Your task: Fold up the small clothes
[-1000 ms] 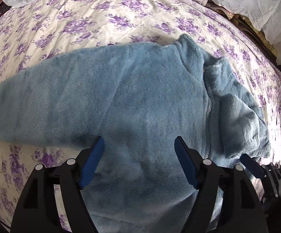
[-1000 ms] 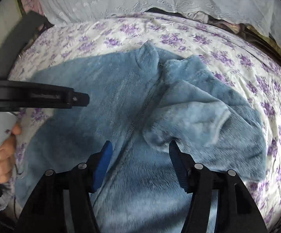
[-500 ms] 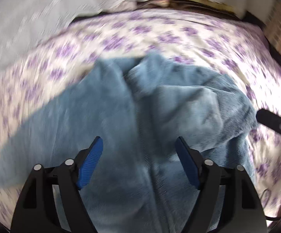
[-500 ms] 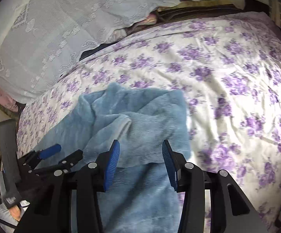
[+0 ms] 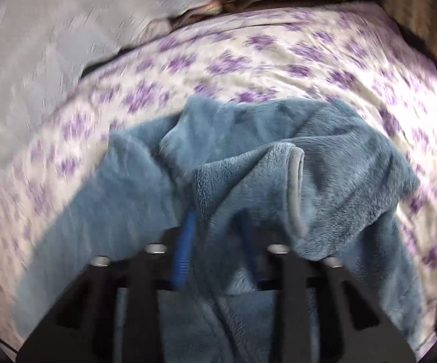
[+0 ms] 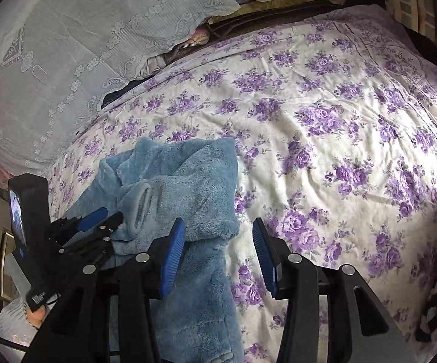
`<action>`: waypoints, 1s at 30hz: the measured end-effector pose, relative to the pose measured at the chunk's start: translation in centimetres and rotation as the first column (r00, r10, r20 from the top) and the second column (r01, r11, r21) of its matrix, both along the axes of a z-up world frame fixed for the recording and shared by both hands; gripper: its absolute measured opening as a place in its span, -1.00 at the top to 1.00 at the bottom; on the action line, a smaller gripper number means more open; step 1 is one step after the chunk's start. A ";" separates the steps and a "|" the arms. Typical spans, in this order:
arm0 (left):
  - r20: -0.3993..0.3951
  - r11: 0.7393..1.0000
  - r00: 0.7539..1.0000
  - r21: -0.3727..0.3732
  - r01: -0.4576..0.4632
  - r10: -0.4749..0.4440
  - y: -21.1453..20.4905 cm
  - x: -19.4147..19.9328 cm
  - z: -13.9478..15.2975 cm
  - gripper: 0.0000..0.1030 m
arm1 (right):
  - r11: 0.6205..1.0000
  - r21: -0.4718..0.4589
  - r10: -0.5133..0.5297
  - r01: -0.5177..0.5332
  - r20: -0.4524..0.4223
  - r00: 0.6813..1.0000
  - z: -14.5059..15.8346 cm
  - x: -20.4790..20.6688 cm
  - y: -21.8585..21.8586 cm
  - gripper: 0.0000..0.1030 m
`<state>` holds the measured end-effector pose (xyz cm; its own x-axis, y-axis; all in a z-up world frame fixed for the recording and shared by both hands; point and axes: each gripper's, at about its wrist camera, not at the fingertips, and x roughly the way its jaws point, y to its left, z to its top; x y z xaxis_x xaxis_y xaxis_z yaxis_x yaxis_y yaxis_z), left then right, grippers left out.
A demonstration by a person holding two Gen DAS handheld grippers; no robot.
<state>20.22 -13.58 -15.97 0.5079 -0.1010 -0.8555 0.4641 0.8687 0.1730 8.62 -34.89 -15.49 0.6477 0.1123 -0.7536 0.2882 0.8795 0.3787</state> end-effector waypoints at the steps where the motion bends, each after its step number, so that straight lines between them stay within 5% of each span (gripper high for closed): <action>1: -0.021 0.999 0.999 -0.034 -0.042 0.042 1.6 0.5 0.2 0.86 | 1.000 -0.001 0.004 -0.004 0.003 1.000 0.1 0.1 0.1 0.10; 4: -0.059 0.980 0.985 -0.107 -0.166 0.160 6.5 1.2 0.8 0.86 | 1.000 0.001 0.020 -0.020 0.010 1.000 0.1 0.7 0.7 0.10; 8: -0.150 0.931 0.934 -0.128 -0.343 0.323 12.9 1.6 -0.9 0.86 | 0.998 -0.016 0.067 -0.067 -0.003 0.998 -0.4 2.4 2.1 0.10; 12: -0.244 0.896 0.894 -0.151 -0.417 0.375 15.5 1.0 -2.6 0.76 | 0.995 -0.045 0.091 -0.091 0.003 0.996 -0.3 4.7 2.8 0.10; 14: -0.248 0.887 0.895 -0.189 -0.420 0.371 15.4 0.7 -2.0 -0.38 | 0.993 -0.065 0.099 -0.099 0.004 0.995 0.1 6.3 2.6 0.10; 16: -0.191 0.884 0.906 -0.218 -0.413 0.377 15.2 0.4 -0.8 -0.82 | 0.990 -0.087 0.109 -0.110 -0.014 0.994 0.2 8.1 2.2 0.10; 19: -0.207 0.889 0.919 -0.253 -0.382 0.336 13.8 1.5 -0.1 -0.82 | 0.988 -0.101 0.108 -0.113 -0.054 0.993 -0.2 11.0 1.3 0.10; 24: -0.295 0.920 0.901 -0.132 -0.369 0.319 11.3 3.7 -2.9 -0.80 | 0.988 -0.125 0.071 -0.092 -0.163 0.984 -3.1 13.5 0.7 0.10; 27: -0.347 0.886 0.885 -0.231 -0.401 0.310 12.3 3.0 -2.3 -0.80 | 0.994 -0.089 0.051 -0.067 -0.173 0.984 -4.4 12.8 0.1 0.10; 30: -0.324 0.868 0.903 -0.313 -0.385 0.283 12.8 2.1 -0.7 -0.81 | 0.995 -0.077 0.054 -0.067 -0.162 0.985 -5.0 12.5 0.0 0.10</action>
